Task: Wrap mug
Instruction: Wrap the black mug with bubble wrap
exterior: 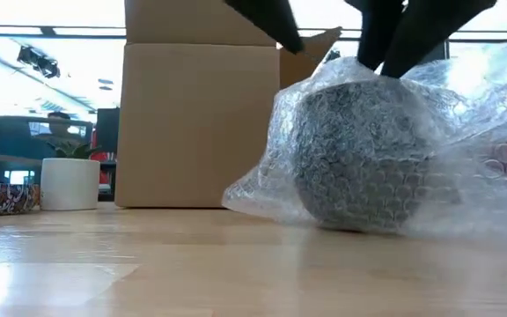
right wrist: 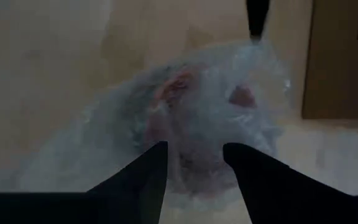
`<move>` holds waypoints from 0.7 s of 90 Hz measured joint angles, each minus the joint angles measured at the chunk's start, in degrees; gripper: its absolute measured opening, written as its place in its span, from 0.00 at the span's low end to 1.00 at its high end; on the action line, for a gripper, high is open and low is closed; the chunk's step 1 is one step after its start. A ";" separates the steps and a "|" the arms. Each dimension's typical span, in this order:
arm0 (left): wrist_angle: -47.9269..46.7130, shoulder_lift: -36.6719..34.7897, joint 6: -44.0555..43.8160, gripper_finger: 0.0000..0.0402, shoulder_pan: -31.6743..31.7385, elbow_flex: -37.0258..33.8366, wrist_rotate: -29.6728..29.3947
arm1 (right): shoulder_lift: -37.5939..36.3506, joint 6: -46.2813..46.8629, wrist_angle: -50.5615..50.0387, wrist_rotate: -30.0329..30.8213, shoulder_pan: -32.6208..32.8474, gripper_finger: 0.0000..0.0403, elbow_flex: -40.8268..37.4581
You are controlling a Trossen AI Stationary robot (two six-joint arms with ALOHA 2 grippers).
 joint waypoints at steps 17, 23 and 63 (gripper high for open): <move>-5.71 -0.55 -8.42 0.43 -3.40 -0.48 -1.55 | 0.00 -4.74 2.97 -2.27 -3.25 0.39 -0.02; -5.09 -0.53 -9.88 0.43 -4.27 -1.73 -1.58 | 0.21 -6.13 5.09 -3.81 -4.35 0.39 -0.02; 18.01 -0.49 0.11 0.43 -3.97 -10.81 2.77 | 5.09 -9.17 6.96 -9.56 -6.56 0.39 0.00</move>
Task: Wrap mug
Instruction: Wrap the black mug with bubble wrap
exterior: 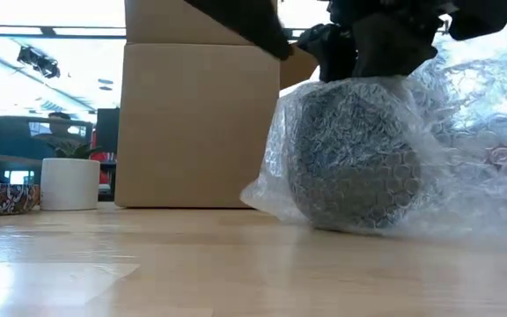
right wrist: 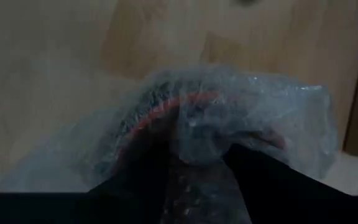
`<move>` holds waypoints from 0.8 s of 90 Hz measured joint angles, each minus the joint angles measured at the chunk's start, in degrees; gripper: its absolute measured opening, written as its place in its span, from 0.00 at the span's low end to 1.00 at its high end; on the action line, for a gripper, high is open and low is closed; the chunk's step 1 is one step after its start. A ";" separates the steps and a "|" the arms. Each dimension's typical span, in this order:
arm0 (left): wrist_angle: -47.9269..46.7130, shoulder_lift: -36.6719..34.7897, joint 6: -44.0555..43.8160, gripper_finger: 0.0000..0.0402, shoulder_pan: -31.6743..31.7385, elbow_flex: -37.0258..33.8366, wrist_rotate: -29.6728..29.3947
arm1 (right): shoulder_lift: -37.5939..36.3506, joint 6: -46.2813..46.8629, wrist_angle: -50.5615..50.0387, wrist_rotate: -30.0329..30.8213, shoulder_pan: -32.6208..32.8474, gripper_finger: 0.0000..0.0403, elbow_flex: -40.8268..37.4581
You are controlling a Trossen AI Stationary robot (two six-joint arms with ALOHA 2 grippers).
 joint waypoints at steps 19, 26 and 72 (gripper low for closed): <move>9.15 -0.06 7.24 0.43 4.43 -3.95 9.80 | 0.55 -1.73 -0.71 -7.21 -2.00 0.38 -0.13; 9.73 -0.09 7.98 0.43 5.74 -5.15 11.07 | 0.60 -1.96 -1.37 -7.77 -2.48 0.37 -0.13; 10.98 -0.70 5.18 0.43 2.15 -7.74 6.41 | -3.02 2.89 -2.77 -2.48 -1.92 0.22 -0.04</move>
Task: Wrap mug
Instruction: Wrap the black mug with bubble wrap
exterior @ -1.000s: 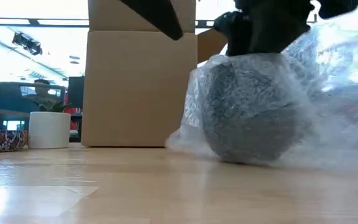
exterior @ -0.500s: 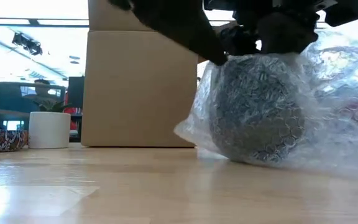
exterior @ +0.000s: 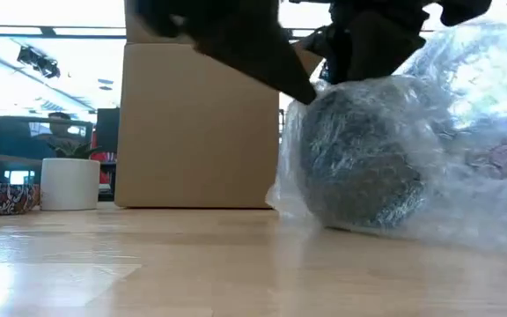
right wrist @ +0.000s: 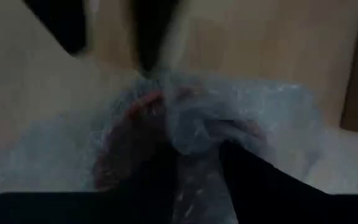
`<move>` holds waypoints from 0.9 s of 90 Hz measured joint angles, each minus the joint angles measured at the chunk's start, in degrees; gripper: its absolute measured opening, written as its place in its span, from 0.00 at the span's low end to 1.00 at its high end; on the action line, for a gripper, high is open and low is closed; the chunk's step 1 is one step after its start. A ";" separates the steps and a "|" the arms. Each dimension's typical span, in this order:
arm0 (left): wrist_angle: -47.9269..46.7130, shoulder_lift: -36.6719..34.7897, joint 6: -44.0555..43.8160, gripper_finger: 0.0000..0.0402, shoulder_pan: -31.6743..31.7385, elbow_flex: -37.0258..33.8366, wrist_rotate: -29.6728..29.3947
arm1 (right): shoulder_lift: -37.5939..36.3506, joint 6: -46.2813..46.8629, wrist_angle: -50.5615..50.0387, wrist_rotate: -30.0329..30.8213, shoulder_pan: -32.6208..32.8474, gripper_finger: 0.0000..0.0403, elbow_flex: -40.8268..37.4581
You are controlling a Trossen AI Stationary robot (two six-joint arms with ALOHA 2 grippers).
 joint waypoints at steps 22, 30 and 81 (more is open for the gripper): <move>2.91 -5.86 -9.15 0.43 -2.48 -7.83 -7.52 | 0.04 2.74 1.54 0.48 0.96 0.09 -0.02; 14.09 -7.99 -5.54 0.43 -2.76 -12.05 -8.18 | 0.04 2.87 2.28 0.40 0.67 0.03 -0.02; 36.90 -7.67 9.24 0.43 4.10 -21.12 4.15 | -0.33 7.19 2.74 4.23 0.37 0.00 -0.04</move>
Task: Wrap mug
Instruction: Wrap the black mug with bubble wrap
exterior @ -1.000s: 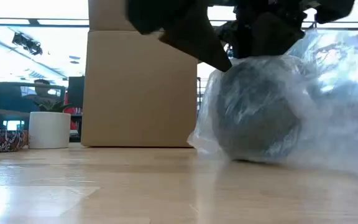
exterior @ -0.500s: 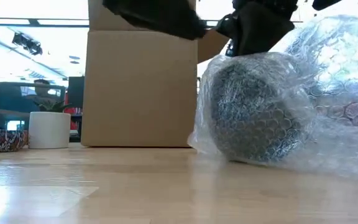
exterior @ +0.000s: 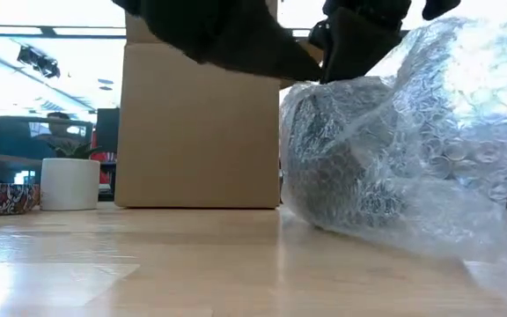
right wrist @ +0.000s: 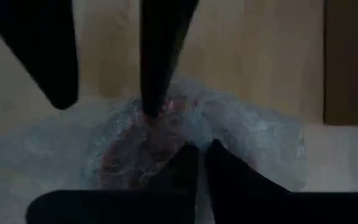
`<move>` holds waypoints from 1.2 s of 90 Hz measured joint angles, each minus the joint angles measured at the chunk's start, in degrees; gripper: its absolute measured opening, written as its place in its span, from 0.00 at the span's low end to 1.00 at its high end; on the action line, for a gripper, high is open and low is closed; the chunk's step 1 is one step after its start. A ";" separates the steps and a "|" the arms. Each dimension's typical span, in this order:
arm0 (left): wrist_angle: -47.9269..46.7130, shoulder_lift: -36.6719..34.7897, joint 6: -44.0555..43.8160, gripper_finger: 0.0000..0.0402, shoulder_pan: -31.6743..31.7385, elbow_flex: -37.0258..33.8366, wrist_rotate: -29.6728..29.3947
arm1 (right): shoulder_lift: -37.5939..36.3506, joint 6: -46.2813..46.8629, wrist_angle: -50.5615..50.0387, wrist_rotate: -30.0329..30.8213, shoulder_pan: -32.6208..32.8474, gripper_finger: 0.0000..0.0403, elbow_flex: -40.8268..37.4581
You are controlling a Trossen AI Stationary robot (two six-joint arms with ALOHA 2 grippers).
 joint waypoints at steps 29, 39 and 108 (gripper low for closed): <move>0.04 0.00 1.47 0.43 4.29 0.00 7.80 | -1.48 3.19 -5.77 -0.50 0.59 0.04 2.42; -0.17 0.00 2.21 0.43 4.58 0.00 8.64 | -1.64 5.45 -11.88 -0.61 0.61 0.09 6.73; -0.57 -0.20 12.61 0.43 0.35 1.90 -0.31 | -1.32 7.64 -1.48 -11.71 -3.75 0.00 -5.01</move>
